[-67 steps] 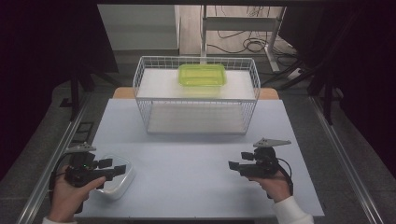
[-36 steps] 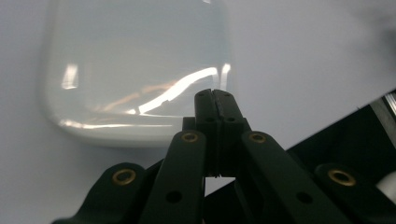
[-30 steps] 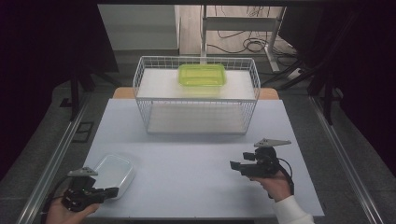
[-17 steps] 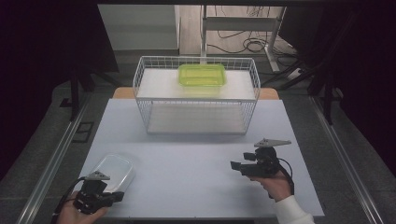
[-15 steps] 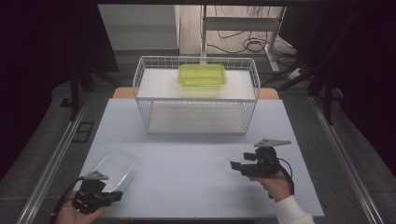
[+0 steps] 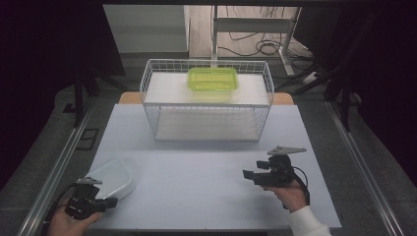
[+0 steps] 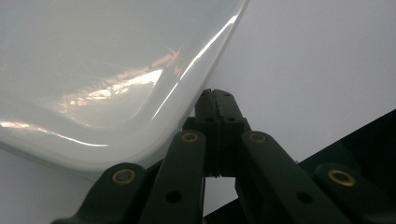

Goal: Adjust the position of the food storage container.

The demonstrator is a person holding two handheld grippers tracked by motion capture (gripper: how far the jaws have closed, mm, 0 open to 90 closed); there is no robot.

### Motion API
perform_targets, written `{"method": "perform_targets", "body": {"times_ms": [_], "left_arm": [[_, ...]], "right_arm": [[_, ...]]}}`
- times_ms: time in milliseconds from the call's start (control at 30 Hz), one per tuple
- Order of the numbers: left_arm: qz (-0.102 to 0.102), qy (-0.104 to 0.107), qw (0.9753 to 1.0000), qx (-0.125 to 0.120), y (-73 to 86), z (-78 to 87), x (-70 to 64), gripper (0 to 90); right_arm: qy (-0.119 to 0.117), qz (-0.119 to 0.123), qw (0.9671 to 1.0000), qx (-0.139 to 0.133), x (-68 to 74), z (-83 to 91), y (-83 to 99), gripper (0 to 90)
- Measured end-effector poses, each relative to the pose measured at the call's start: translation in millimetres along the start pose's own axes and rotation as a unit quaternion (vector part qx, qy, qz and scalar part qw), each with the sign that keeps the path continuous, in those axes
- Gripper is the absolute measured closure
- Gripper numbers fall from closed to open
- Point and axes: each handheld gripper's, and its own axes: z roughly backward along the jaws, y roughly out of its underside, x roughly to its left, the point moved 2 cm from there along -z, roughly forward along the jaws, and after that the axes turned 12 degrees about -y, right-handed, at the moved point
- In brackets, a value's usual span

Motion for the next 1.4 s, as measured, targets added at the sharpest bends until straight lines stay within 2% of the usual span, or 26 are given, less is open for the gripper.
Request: {"method": "perform_targets", "body": {"times_ms": [133,167,233,300,367,433,600,767,867,933,1200,1400], "left_arm": [[-0.002,0.004,0.9999,-0.009,0.9,6.8,-2.2,89.4],[-0.002,0.009,0.9996,-0.026,-0.2,18.9,-1.5,89.4],[0.015,0.016,0.9984,-0.053,-3.3,35.8,7.7,89.4],[0.034,0.009,0.9969,-0.070,-5.7,48.6,19.9,89.4],[0.052,-0.002,0.9957,-0.077,-7.1,56.8,32.5,89.4],[0.061,-0.016,0.9953,-0.074,-7.8,59.7,43.6,89.4],[0.101,-0.039,0.9929,-0.050,-5.9,49.9,73.2,89.5],[0.115,-0.066,0.9909,-0.020,-3.5,34.2,87.5,89.5],[0.119,-0.076,0.9900,-0.004,-2.2,25.8,90.7,89.4],[0.123,-0.075,0.9896,0.001,-1.6,21.8,91.8,89.5],[0.116,-0.067,0.9909,0.013,-9.3,9.6,87.6,89.5],[0.108,-0.062,0.9921,0.013,-21.6,3.0,82.1,89.5]], "right_arm": [[0.000,0.000,1.0000,-0.001,0.1,0.4,-0.1,26.8],[0.001,0.000,1.0000,-0.001,0.0,0.7,-0.1,26.8],[0.001,0.000,1.0000,-0.003,-0.7,1.3,-0.2,26.9],[0.002,0.000,1.0000,-0.003,-1.1,1.4,-0.1,26.8],[0.002,0.000,1.0000,-0.002,-1.2,1.3,-0.1,26.9],[0.002,0.000,1.0000,-0.002,-1.1,1.3,-0.2,26.9],[0.004,0.000,1.0000,-0.003,-1.8,2.2,-0.6,26.8],[0.008,-0.001,1.0000,-0.002,-3.1,2.2,-0.1,26.9],[0.010,0.000,1.0000,0.000,-3.5,1.9,0.3,26.9],[0.009,0.000,1.0000,0.000,-3.8,2.0,0.5,26.8],[0.011,-0.001,0.9999,-0.001,-4.5,2.1,0.8,26.8],[0.011,0.003,0.9999,0.005,-4.3,-0.6,1.4,26.8]]}}
